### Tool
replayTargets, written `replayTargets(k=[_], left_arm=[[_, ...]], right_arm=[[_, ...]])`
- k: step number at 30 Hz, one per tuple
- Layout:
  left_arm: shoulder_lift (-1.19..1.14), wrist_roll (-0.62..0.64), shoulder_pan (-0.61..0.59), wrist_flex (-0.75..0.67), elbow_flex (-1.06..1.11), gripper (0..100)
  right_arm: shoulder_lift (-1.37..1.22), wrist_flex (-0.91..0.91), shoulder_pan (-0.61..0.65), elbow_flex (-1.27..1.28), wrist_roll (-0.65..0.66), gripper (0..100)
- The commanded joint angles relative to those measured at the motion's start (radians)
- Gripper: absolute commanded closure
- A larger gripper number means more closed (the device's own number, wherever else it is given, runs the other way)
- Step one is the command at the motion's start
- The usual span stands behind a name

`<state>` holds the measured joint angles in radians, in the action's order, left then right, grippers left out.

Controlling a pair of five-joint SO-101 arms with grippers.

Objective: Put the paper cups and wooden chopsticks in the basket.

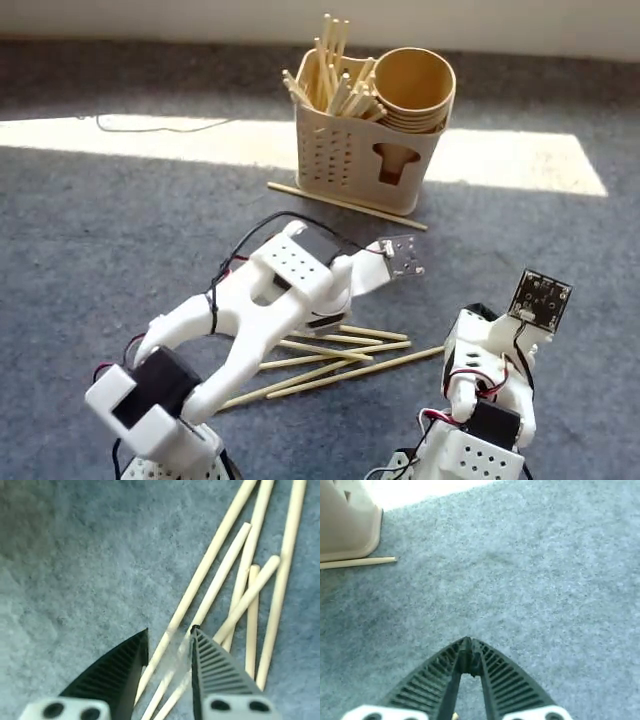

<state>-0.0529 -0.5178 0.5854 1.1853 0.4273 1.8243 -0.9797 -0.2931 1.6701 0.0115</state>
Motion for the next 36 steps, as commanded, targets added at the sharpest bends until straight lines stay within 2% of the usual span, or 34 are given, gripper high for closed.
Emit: replayTargets(k=[1,21,28,36], left_arm=[[-0.056,-0.008,0.015,-0.003,-0.085,86],[-0.130,-0.008,0.013,-0.072,-0.058,87],[-0.130,-0.008,0.008,-0.072,-0.035,100],[-0.116,-0.008,-0.028,-0.066,0.005,99]], right_arm=[[0.012,-0.001,-0.010,0.113,0.009,99.0],[0.012,-0.001,-0.010,0.113,0.009,99.0],[0.012,-0.001,-0.010,0.113,0.009,99.0],[0.012,-0.001,-0.010,0.113,0.009,99.0]])
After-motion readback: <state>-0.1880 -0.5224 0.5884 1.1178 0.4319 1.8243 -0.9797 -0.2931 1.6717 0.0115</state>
